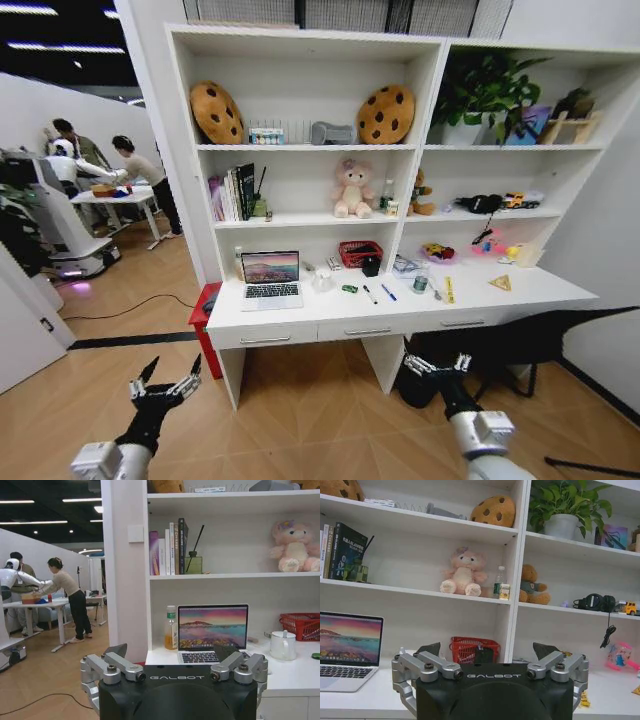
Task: Organize the objects on the table.
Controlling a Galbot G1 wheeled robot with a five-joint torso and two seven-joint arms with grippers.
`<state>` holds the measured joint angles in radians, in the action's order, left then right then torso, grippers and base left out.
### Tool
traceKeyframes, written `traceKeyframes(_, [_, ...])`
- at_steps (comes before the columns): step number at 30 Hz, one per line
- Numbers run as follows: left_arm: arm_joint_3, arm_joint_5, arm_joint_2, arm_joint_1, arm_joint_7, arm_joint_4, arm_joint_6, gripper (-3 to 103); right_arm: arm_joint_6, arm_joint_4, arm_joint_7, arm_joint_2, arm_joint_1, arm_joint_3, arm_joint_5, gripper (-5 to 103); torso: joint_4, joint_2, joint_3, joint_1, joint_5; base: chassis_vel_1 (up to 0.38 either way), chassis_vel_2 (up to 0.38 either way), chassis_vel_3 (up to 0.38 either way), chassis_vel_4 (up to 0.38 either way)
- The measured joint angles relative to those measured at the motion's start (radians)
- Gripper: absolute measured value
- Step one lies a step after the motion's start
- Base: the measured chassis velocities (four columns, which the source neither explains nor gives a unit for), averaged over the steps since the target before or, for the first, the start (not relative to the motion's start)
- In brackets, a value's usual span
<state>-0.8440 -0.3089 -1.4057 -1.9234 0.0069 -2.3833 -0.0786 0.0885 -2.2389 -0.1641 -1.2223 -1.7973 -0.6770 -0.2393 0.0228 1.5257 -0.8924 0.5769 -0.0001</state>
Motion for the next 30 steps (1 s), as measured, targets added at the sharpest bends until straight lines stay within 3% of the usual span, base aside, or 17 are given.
traceKeyframes(14, [-0.003, -0.017, 0.058, 0.004, -0.008, -0.003, -0.009, 96, -0.011, -0.023, 0.023, -0.010, -0.010, 0.015, -0.016, 100, -0.0001, 0.000, 0.000, 0.000, 0.0001, 0.000, 0.000, 0.000, 0.000])
traceKeyframes(18, [-0.001, -0.018, 0.048, 0.004, -0.011, -0.001, -0.002, 91, -0.014, -0.029, 0.034, -0.008, -0.019, 0.015, -0.021, 100, -0.0001, 0.000, 0.000, 0.000, 0.0001, 0.000, 0.000, 0.000, 0.000])
traceKeyframes(30, [0.013, -0.007, 0.029, 0.009, -0.018, -0.005, -0.001, 96, -0.036, -0.036, 0.044, -0.019, -0.007, 0.020, -0.025, 100, -0.0001, 0.000, 0.000, 0.000, 0.0001, 0.000, 0.000, 0.000, 0.000])
